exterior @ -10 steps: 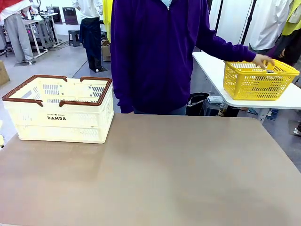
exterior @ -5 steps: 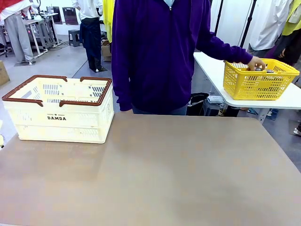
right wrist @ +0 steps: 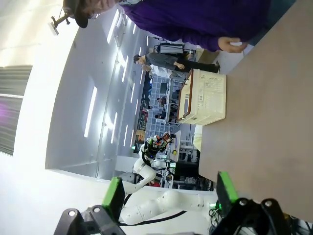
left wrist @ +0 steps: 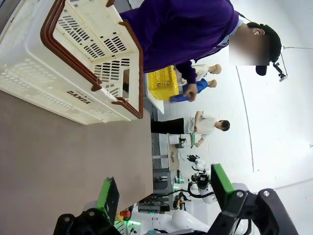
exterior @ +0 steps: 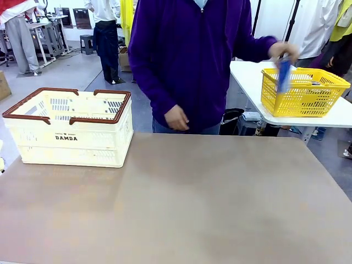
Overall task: Place the drinks into the Shopping basket.
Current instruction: Pick up one drink and place it into the Shopping basket.
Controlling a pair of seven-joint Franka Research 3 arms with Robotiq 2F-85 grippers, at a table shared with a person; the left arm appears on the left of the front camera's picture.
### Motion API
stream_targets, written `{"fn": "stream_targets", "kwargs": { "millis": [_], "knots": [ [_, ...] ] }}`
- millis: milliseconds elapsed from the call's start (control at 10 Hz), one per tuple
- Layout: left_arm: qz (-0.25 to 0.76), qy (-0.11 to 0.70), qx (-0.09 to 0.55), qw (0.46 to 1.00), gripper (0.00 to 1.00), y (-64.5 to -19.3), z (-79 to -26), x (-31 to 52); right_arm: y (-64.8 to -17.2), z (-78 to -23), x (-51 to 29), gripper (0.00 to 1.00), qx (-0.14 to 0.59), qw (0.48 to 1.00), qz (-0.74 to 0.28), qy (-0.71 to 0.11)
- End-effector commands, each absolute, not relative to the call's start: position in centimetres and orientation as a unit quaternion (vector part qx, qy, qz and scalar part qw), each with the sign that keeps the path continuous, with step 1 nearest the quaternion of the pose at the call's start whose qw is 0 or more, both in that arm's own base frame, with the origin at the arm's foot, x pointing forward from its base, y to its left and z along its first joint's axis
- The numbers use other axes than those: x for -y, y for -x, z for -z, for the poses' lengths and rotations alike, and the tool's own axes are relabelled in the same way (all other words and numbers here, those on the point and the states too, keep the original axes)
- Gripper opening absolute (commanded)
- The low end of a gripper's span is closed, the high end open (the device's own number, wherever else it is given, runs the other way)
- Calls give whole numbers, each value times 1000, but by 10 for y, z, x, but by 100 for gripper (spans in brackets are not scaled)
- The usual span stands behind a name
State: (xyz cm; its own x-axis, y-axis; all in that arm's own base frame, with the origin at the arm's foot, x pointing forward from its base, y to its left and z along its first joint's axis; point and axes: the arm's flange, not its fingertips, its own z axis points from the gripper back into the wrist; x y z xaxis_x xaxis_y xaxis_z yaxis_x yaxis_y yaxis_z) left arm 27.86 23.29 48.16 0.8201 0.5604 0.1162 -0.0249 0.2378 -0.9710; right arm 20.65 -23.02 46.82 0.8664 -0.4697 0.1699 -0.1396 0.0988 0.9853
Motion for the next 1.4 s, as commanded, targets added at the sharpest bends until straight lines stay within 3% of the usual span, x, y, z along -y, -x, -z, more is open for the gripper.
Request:
{"fn": "stream_targets", "kwargs": {
  "millis": [0, 1300],
  "knots": [
    [-185, 583, 227, 758, 100, -276, -481, -235, -204, -470, 232, 100, 227, 710, 109, -657],
    [-185, 583, 227, 758, 100, -276, -481, -235, -204, -470, 232, 100, 227, 710, 109, -657]
  ]
}}
